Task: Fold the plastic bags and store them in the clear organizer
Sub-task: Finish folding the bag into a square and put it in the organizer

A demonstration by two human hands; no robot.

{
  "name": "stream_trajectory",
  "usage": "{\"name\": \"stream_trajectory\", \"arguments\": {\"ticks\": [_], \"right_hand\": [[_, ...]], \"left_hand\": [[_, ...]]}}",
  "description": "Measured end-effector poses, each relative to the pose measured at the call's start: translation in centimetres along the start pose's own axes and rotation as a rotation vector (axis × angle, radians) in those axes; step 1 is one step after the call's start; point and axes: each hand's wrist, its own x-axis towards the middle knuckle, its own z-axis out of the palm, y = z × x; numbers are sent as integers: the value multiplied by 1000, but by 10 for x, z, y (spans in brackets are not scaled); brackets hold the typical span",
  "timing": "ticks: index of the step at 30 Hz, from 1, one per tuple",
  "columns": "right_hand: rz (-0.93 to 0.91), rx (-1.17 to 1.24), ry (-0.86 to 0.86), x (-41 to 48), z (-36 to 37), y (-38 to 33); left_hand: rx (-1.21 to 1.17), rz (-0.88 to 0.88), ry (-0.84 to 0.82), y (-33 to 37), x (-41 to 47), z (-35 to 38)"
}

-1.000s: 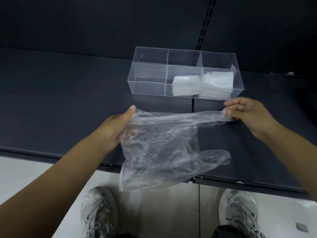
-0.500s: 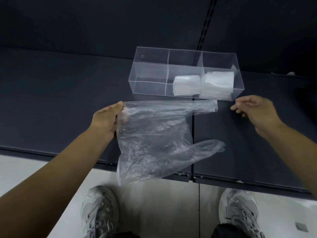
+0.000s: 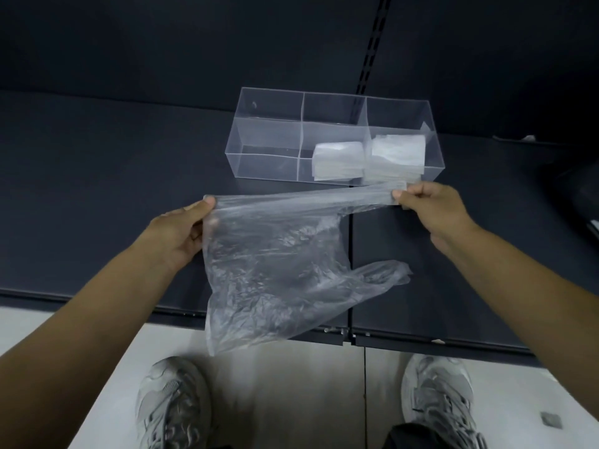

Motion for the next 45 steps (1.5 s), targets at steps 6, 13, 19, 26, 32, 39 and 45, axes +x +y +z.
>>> {"name": "stream_trajectory", "arguments": {"ticks": [6,13,19,26,32,39,45], "right_hand": [[108,85,-19,3,-21,7],[167,50,37,13,-29,13],[151,49,45,14,-31,14],[87,-16,105,11,-38,19],[-174,-277,-337,-64,-75,32],[-269,-422,-270,-90,-76,51],[-246,-198,-187,-78,-64,48]], "left_hand": [[-223,-70,5,2,3,-1],[76,-23,-27,6,-4,5],[294,-126,-147,4,-8,31],[71,10,-19,-5,-16,22],[321,-41,-154,-42,-65,-10],[346,-86,-214,-60,-83,-16],[367,-69,-167,-58,-82,-10]]}}
